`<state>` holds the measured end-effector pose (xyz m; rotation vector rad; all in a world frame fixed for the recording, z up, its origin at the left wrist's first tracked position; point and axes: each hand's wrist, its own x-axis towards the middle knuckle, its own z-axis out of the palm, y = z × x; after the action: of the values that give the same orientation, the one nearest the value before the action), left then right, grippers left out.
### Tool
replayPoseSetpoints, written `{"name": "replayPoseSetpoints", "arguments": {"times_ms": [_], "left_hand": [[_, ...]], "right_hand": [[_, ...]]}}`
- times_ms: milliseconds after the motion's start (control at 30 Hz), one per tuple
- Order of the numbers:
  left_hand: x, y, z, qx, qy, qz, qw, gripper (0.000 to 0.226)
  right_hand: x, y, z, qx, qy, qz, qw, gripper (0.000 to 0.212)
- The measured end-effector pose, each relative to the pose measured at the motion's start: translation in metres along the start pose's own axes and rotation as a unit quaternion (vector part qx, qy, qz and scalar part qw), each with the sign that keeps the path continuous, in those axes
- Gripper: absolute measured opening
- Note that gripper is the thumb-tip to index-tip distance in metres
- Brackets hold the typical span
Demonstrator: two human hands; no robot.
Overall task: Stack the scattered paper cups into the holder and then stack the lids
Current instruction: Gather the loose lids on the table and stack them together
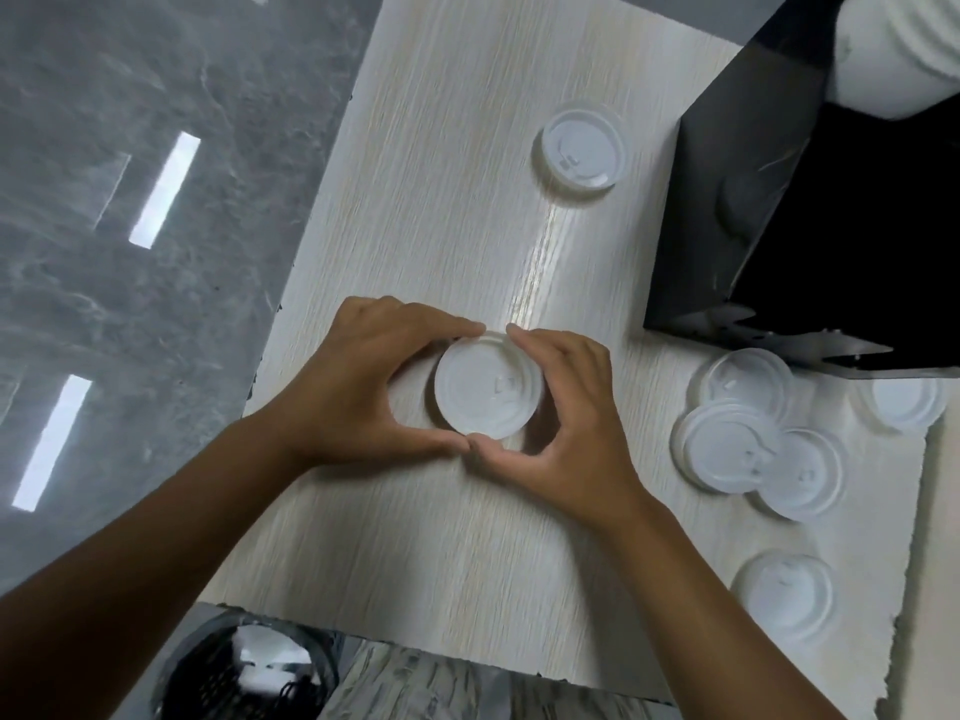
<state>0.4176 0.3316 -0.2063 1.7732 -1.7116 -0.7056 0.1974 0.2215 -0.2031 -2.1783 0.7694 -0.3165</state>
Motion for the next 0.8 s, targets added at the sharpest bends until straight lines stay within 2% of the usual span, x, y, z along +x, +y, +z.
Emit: {"name": "replayPoseSetpoints", "arguments": {"times_ms": [67,133,167,233,333,433,533,667,800], "left_hand": [[-0.004,0.002,-0.002,-0.037,0.002,-0.02,0.999,0.1],[-0.002,0.006,-0.007,-0.108,0.039,-0.066,0.991,0.093],[0.003,0.009,-0.011,-0.133,0.073,-0.088,0.985,0.082],[0.023,0.015,-0.016,-0.115,0.151,-0.114,0.975,0.061],[0.074,0.025,-0.016,-0.086,0.197,-0.126,0.968,0.053],[0.128,0.025,-0.015,-0.054,0.179,-0.117,0.975,0.068],[0.165,0.016,-0.013,-0.023,0.131,-0.109,0.985,0.085],[0.194,0.0,-0.018,-0.014,0.074,-0.13,0.989,0.101],[0.212,-0.005,-0.024,-0.011,0.03,-0.132,0.991,0.093]], "right_hand": [[-0.005,-0.001,-0.003,0.033,-0.009,0.02,0.999,0.102],[-0.01,-0.002,-0.009,0.069,0.015,0.045,0.996,0.102],[-0.014,-0.003,-0.011,0.073,0.044,0.053,0.995,0.095],[-0.017,-0.006,-0.015,0.087,0.112,0.07,0.987,0.077],[-0.007,-0.012,-0.018,0.125,0.205,0.107,0.965,0.057],[0.021,-0.02,-0.02,0.144,0.258,0.143,0.945,0.053],[0.055,-0.022,-0.016,0.145,0.286,0.156,0.934,0.056],[0.108,-0.007,-0.015,0.15,0.279,0.2,0.927,0.066],[0.147,0.017,-0.023,0.159,0.26,0.249,0.919,0.081]]}}
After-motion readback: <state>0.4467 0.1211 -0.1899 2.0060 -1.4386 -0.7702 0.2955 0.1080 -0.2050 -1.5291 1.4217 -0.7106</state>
